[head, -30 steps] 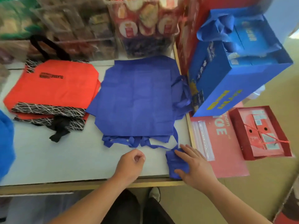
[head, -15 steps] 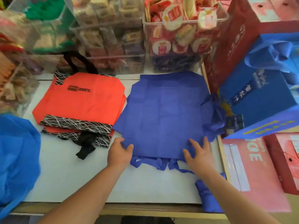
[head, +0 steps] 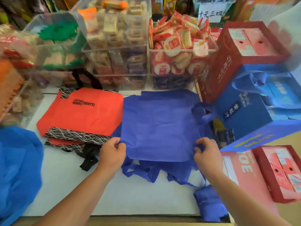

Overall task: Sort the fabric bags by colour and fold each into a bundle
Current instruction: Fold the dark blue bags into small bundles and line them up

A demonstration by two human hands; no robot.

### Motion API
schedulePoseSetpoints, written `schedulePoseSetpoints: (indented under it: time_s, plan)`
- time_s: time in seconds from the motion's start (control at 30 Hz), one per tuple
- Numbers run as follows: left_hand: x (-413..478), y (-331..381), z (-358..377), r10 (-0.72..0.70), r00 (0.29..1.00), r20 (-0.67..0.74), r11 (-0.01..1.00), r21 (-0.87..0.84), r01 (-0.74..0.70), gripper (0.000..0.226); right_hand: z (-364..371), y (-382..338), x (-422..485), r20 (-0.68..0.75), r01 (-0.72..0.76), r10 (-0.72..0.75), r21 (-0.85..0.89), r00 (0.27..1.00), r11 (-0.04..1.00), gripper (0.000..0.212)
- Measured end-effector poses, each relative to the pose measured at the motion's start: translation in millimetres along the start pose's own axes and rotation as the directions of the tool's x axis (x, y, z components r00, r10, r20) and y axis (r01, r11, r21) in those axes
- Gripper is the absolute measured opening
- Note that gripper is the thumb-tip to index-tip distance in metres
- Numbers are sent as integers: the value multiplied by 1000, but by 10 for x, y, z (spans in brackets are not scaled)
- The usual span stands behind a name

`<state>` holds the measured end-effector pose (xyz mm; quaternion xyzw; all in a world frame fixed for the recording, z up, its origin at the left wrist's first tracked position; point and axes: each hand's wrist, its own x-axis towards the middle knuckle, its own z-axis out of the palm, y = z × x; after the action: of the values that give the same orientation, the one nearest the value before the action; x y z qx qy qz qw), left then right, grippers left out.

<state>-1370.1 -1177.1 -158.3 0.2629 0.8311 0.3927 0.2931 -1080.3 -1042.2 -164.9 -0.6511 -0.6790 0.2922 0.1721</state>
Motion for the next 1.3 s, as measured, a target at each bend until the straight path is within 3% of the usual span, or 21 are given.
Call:
schedulePoseSetpoints:
  time_s: [0.07,0.27,0.33,0.4,0.47,0.53,0.6,0.63,0.7,0.83,0.93,1.13,1.3]
  plan:
    - [-199,47,-133,6,999,-34,999,-54,-8,18,-99,-187,1,-27,125,-126,-31,992,992,23]
    - [-937,-39,-436,-34,977,-211,991,-136,5,18,-232,-606,52,-45,374,-371,109,928,921,24]
    - [-1174,-211,-369,-137,965,-224,979,-181,97,24,-163,-680,54,57,402,-401,-9,914,916,33]
    - [-1394,-347,-184,-258,947,-190,951,-222,214,38,-5,-632,33,161,451,-421,-286,892,846,58]
    - [-1560,-396,74,-342,936,-80,920,-234,315,40,135,-563,-144,337,480,-394,-224,855,848,58]
    - [-1630,-391,339,-382,911,155,887,-216,409,28,229,-418,-408,492,414,-349,-26,798,910,46]
    - [-1641,-395,527,-371,828,420,851,-204,485,15,326,-227,-667,569,373,-319,23,758,927,40]
    - [-1638,-435,582,-340,807,483,859,-189,475,19,380,-136,-759,598,375,-311,18,739,927,40]
    - [-1624,-544,604,-298,829,473,902,-145,407,20,475,-20,-902,655,407,-298,-16,695,913,42]
    - [-1469,-854,201,-186,954,236,982,56,178,15,662,-146,-1038,719,506,-337,-23,608,862,46]
    - [-1233,-1178,-271,-55,994,91,958,285,27,26,907,-331,-1056,754,555,-333,-51,567,830,54]
    - [-654,-1731,-869,-85,964,250,690,713,-124,79,1577,-421,-955,816,737,-301,-210,494,642,85]
    - [-476,-1933,-1007,-92,930,355,652,728,-213,113,1739,-202,-987,774,837,-399,-293,491,463,98]
